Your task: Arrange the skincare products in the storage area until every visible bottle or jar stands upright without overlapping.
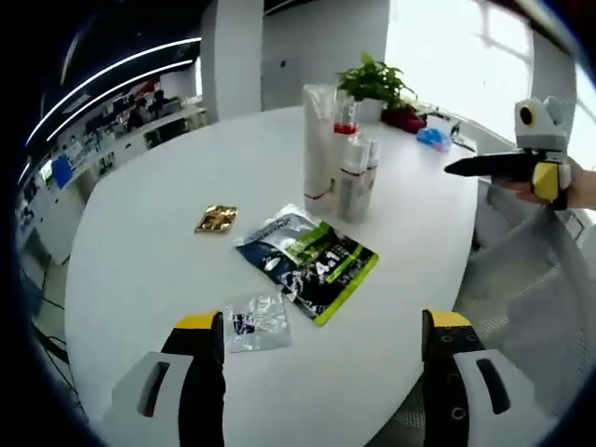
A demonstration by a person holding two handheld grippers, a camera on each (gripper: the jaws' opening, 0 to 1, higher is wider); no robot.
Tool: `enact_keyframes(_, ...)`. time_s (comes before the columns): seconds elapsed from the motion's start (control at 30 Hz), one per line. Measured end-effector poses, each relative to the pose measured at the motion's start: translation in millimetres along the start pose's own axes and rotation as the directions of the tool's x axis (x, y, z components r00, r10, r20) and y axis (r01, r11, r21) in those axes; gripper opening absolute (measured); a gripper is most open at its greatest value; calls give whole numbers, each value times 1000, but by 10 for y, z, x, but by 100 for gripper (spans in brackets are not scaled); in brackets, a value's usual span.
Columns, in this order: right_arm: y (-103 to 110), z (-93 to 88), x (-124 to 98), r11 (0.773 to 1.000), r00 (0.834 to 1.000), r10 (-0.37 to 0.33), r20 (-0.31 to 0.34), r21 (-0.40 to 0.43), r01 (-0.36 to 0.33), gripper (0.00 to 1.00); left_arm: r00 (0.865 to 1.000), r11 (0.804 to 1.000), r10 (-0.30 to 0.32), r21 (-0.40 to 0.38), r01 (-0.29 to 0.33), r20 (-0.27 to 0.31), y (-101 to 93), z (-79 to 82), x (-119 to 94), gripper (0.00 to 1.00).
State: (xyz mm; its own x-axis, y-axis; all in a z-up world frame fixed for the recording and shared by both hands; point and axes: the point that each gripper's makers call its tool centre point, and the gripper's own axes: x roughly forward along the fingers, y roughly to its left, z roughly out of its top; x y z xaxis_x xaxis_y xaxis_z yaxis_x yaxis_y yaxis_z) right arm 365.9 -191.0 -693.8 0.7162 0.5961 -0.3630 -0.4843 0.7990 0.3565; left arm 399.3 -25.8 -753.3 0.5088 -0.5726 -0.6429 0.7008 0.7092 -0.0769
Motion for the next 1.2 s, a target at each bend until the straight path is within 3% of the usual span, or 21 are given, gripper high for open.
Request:
enact_keyframes(0.27,-33,-16,-5,999,1000,-22,-3,-25,21,100,998,997,45,-57,-43,38,22,-25,-219,91)
enact_keyframes(0.73,-69,-58,0,997,999,-47,-21,-63,45,100,990,983,118,-150,-106,76,63,-208,-526,97)
enact_keyframes(1.2,-55,-94,15,996,998,-41,-41,-86,37,99,989,982,135,-141,-125,60,85,-236,-540,97)
